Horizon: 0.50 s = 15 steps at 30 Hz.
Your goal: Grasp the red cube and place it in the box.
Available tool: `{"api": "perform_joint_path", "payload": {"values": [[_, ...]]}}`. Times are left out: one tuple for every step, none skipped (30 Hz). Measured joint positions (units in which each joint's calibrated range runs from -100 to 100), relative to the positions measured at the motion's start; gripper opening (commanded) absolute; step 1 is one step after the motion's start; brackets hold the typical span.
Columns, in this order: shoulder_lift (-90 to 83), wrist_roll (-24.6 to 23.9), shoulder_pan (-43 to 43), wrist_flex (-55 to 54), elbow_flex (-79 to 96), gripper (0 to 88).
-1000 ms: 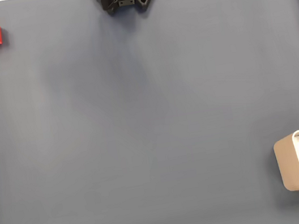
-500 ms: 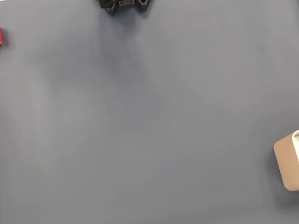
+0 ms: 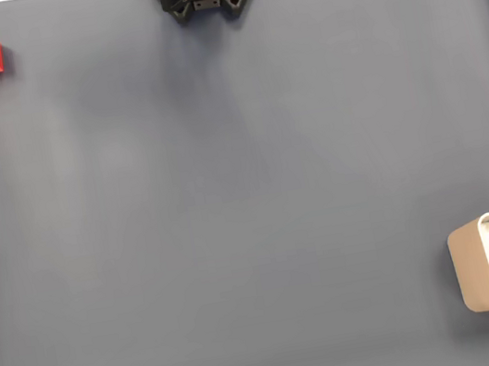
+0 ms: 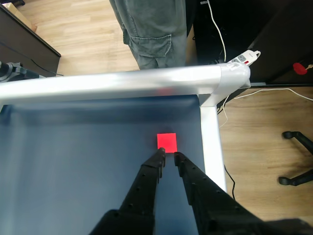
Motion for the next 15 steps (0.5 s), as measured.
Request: {"api": "perform_joint_path", "payload": {"values": [[-0.3,0.1,0.1,-0.1,0.7,7.3],[-0.6,0.3,0.1,-0.2,1.4,8.1],[-0.9,0.4,0.1,-0.2,2.0,9.0],[-1.2,0.5,0.1,-0.6,2.6,9.5],[-1.5,0.7,0.1,-0.7,3.2,10.0],[-1.7,1.0,0.3,-1.0,3.6,10.8],[-2.0,1.0,0.4,-1.2,4.0,11.9],[-2.2,1.1,0.4,-1.4,4.4,12.7],[-2.2,1.1,0.4,-1.7,4.9,13.7],[-2.2,1.1,0.4,-1.8,5.1,14.4],[-2.2,1.1,0.4,-2.0,5.2,14.8],[-2.2,1.1,0.4,-2.0,5.2,15.2],[-2.2,1.1,0.4,-2.1,5.2,15.7],[-2.2,1.1,0.4,-2.1,5.2,16.2],[-2.2,1.1,0.4,-2.1,5.2,16.5]]}}
